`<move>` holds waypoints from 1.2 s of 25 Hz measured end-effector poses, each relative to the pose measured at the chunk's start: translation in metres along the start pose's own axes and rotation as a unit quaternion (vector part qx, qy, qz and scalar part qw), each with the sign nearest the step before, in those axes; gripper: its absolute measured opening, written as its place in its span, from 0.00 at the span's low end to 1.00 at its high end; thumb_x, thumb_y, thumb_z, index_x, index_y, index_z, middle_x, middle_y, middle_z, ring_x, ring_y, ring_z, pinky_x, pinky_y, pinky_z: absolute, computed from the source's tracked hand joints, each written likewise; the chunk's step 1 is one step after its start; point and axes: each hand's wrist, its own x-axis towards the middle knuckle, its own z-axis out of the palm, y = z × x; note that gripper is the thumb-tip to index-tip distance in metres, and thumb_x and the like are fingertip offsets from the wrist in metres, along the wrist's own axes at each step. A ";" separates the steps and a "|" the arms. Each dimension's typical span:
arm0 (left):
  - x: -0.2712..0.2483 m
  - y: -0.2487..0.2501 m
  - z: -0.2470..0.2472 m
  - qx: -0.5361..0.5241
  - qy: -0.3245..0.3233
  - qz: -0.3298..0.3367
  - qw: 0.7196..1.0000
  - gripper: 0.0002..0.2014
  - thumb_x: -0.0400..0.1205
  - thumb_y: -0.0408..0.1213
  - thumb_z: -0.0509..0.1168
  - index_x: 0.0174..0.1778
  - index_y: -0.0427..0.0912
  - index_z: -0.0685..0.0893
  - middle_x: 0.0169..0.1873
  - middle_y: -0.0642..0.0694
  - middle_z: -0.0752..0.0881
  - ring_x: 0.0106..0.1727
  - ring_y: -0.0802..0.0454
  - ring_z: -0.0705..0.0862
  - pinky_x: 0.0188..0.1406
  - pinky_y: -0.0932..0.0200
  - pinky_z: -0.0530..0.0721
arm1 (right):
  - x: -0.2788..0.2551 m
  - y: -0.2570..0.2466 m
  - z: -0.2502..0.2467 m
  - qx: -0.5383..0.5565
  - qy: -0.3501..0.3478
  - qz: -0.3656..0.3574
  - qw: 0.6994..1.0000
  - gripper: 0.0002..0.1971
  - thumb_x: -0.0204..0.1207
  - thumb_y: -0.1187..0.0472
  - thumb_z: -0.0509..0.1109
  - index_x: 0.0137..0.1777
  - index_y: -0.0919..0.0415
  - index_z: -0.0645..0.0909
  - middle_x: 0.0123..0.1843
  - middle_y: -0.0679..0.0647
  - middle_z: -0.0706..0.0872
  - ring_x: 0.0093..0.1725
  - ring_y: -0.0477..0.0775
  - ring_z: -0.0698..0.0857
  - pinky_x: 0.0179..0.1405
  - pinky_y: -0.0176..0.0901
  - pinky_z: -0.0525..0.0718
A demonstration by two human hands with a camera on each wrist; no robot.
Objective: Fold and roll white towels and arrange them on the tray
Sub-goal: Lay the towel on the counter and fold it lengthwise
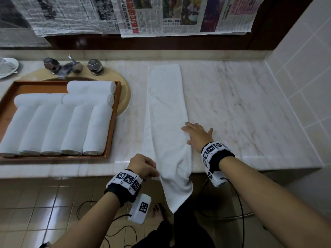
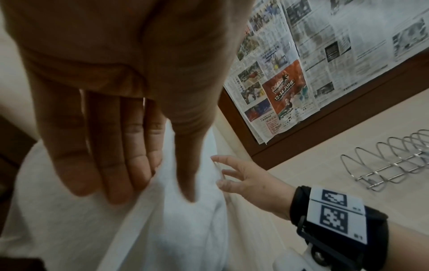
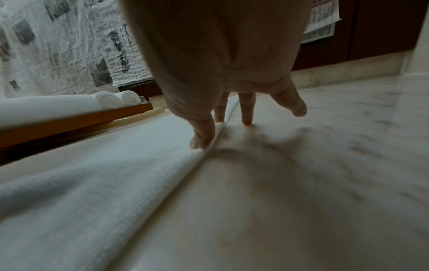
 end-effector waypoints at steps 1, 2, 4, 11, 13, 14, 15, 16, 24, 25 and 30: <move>-0.001 0.001 0.000 -0.003 -0.007 -0.001 1.000 0.13 0.58 0.31 0.86 0.32 0.33 0.89 0.31 0.35 0.90 0.32 0.44 0.90 0.41 0.43 0.91 | 0.000 0.000 0.000 0.009 -0.001 0.001 1.000 0.34 0.80 0.68 0.67 0.81 0.42 0.62 0.85 0.38 0.52 0.85 0.50 0.48 0.75 0.81 0.46; -0.002 0.001 0.001 -0.002 -0.007 -0.001 1.000 0.15 0.58 0.36 0.87 0.31 0.34 0.89 0.31 0.38 0.91 0.34 0.45 0.91 0.40 0.46 0.91 | 0.000 0.000 -0.001 0.017 -0.002 0.002 1.000 0.34 0.80 0.68 0.67 0.81 0.42 0.62 0.86 0.38 0.52 0.85 0.50 0.48 0.75 0.81 0.47; -0.004 0.003 0.002 0.022 0.004 0.015 1.000 0.14 0.60 0.37 0.86 0.30 0.34 0.88 0.28 0.40 0.90 0.32 0.46 0.90 0.38 0.49 0.91 | 0.000 0.000 0.000 0.032 -0.003 0.001 0.999 0.33 0.80 0.68 0.67 0.81 0.43 0.63 0.85 0.38 0.52 0.85 0.50 0.48 0.75 0.80 0.50; -0.002 0.007 -0.008 -0.009 -0.043 0.026 0.999 0.08 0.71 0.22 0.72 0.28 0.36 0.82 0.22 0.44 0.84 0.31 0.43 0.86 0.42 0.47 0.90 | 0.002 0.002 0.000 0.069 -0.008 0.005 0.998 0.33 0.79 0.67 0.68 0.80 0.42 0.64 0.85 0.37 0.53 0.85 0.49 0.48 0.75 0.80 0.51; -0.001 0.001 -0.015 -0.037 -0.059 0.019 0.997 0.06 0.73 0.19 0.66 0.38 0.33 0.85 0.31 0.36 0.89 0.37 0.38 0.87 0.47 0.43 0.90 | 0.002 0.001 0.002 0.082 -0.010 0.011 0.997 0.34 0.79 0.68 0.67 0.81 0.42 0.63 0.86 0.37 0.51 0.85 0.48 0.46 0.76 0.80 0.49; 0.001 -0.003 -0.017 -0.033 -0.044 0.013 0.998 0.09 0.73 0.17 0.64 0.36 0.34 0.83 0.35 0.32 0.88 0.39 0.37 0.87 0.47 0.40 0.89 | 0.001 0.001 0.003 0.087 -0.011 0.013 0.996 0.34 0.79 0.69 0.67 0.81 0.42 0.63 0.86 0.39 0.49 0.85 0.48 0.45 0.76 0.80 0.46; 0.004 -0.007 -0.017 -0.018 -0.022 0.007 1.000 0.11 0.72 0.17 0.61 0.31 0.36 0.80 0.34 0.31 0.86 0.37 0.37 0.86 0.45 0.38 0.88 | 0.000 0.000 0.004 0.093 -0.012 0.014 0.996 0.35 0.78 0.70 0.66 0.81 0.42 0.63 0.86 0.41 0.47 0.85 0.48 0.44 0.77 0.79 0.44; 0.006 -0.010 -0.017 -0.008 -0.002 0.001 1.000 0.12 0.72 0.18 0.60 0.28 0.38 0.77 0.31 0.34 0.82 0.34 0.40 0.83 0.40 0.40 0.87 | -0.001 -0.001 0.004 0.101 -0.013 0.019 0.995 0.36 0.77 0.70 0.66 0.81 0.42 0.63 0.87 0.43 0.46 0.85 0.48 0.43 0.77 0.78 0.42; 0.011 -0.018 -0.015 -0.051 -0.014 -0.008 0.999 0.10 0.76 0.37 0.75 0.33 0.38 0.82 0.30 0.42 0.83 0.31 0.49 0.82 0.33 0.58 0.84 | -0.015 -0.060 0.004 0.013 0.022 -0.174 0.984 0.28 0.76 0.68 0.63 0.74 0.45 0.73 0.85 0.46 0.56 0.84 0.53 0.52 0.79 0.73 0.50; 0.012 -0.019 -0.015 -0.051 -0.020 -0.005 0.998 0.10 0.77 0.37 0.74 0.34 0.40 0.81 0.31 0.42 0.82 0.32 0.49 0.82 0.35 0.56 0.84 | -0.014 -0.073 0.007 -0.041 -0.009 -0.235 0.971 0.27 0.77 0.70 0.63 0.73 0.45 0.74 0.84 0.47 0.60 0.83 0.53 0.55 0.79 0.69 0.54; 0.008 -0.020 -0.017 -0.059 -0.023 0.008 0.998 0.12 0.80 0.36 0.71 0.32 0.41 0.78 0.29 0.44 0.81 0.28 0.52 0.80 0.31 0.59 0.82 | 0.002 -0.107 0.010 -0.249 -0.029 -0.346 0.904 0.20 0.80 0.70 0.62 0.68 0.50 0.77 0.73 0.53 0.71 0.76 0.58 0.65 0.73 0.64 0.63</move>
